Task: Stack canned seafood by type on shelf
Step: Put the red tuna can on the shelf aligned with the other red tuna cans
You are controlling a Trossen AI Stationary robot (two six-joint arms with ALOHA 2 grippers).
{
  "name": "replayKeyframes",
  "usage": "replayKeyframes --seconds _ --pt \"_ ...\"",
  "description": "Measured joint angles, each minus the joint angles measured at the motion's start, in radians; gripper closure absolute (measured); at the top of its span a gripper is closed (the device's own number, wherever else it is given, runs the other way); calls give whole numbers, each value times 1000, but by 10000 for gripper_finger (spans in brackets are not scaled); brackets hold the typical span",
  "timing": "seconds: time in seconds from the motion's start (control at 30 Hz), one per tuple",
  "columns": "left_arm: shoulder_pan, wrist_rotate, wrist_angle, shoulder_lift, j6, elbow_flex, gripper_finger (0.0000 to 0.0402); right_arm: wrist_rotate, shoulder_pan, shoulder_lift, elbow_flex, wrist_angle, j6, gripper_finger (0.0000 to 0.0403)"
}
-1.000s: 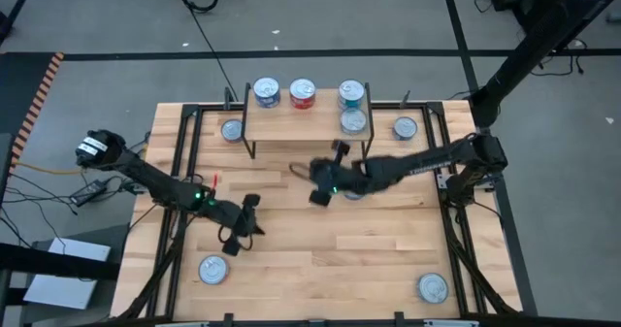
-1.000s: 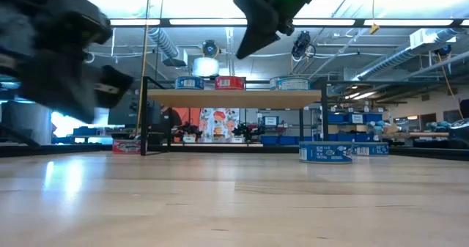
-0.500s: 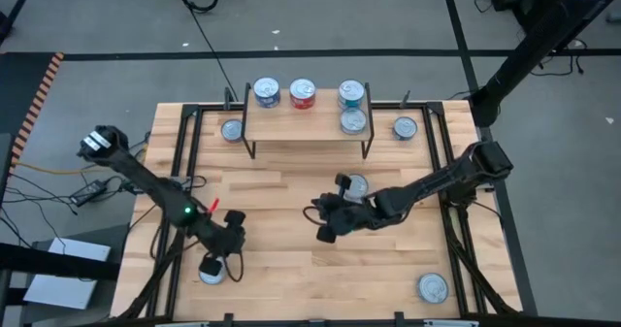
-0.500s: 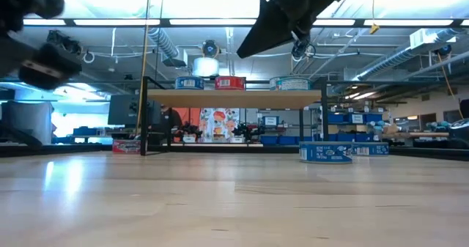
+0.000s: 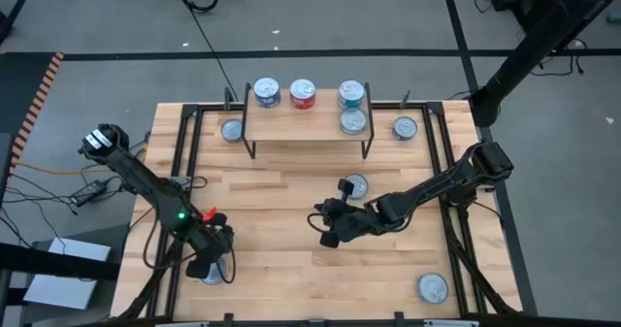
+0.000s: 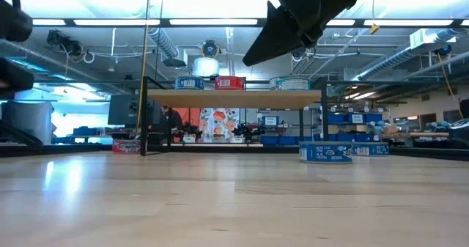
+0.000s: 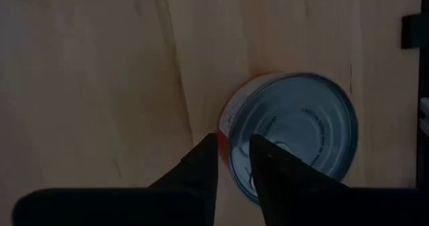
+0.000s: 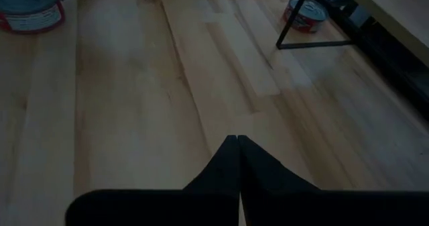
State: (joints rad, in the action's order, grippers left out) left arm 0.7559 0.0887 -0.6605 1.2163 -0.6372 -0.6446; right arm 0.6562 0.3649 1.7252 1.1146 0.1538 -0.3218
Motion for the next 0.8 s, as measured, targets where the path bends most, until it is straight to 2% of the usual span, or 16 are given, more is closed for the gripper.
replayKeyframes --seconds 0.5,0.6,0.73,0.8 --pt "0 17 114 -2 -75 89 309 -1 0 0 -1 -3 8 398" --pt "0 47 158 0 -75 92 327 -1 0 0 -1 -3 8 398" --pt "0 67 194 2 -75 94 385 -2 0 0 -1 -3 9 398" --pt "-1 62 202 2 -82 94 394 -3 0 0 -1 -1 10 398"
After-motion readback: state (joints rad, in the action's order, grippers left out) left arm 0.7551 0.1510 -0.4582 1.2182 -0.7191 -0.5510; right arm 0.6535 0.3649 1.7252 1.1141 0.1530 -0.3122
